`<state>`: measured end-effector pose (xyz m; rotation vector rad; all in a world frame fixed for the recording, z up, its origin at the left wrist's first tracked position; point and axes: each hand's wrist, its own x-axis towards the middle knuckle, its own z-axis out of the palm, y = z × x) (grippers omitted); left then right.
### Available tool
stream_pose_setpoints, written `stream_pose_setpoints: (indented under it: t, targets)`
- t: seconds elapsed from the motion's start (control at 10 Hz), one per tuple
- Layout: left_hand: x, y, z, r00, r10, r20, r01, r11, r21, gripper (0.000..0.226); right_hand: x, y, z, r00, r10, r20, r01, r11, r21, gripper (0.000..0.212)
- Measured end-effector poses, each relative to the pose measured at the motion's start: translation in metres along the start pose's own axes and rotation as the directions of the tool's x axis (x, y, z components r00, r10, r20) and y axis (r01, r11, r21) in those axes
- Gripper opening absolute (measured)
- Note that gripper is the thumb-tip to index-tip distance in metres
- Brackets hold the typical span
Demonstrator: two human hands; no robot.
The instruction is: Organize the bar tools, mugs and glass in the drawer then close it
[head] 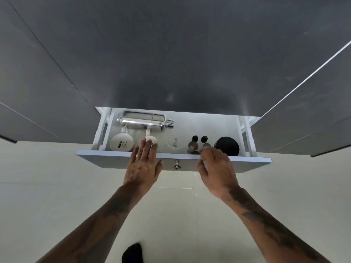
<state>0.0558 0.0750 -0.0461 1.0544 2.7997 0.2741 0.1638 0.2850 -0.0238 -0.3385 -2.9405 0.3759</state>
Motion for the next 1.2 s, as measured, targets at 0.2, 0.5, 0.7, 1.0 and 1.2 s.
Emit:
stream_pose_setpoints:
  t: [0.2,0.5,0.7,1.0,1.2]
  targets:
    - [0.002,-0.002,-0.01,0.999,0.024,0.021,-0.026,0.998,0.064,0.043,0.009,0.012,0.008,0.972,0.193,0.135,-0.185,0.98,-0.073,0.029]
    - [0.041,-0.025,-0.02,0.985,0.025,0.172,-0.051,0.988,0.148,0.091,0.048,0.003,0.017,0.925,0.307,0.222,-0.306,0.951,-0.041,0.071]
    - [0.077,-0.032,-0.025,0.962,-0.001,0.273,-0.028,0.994,0.104,0.092,0.085,-0.001,0.032,0.877,0.238,0.418,-0.291,0.954,0.067,0.085]
    - [0.114,-0.016,-0.039,0.903,-0.169,0.394,0.183,0.983,0.003,0.1,0.122,0.0,0.031,0.766,0.281,0.579,-0.383,0.922,0.061,0.089]
    - [0.087,-0.003,-0.075,0.969,-0.084,0.231,0.078,0.996,0.034,0.081,0.106,-0.005,-0.022,0.793,0.215,0.57,-0.256,0.967,-0.009,0.08]
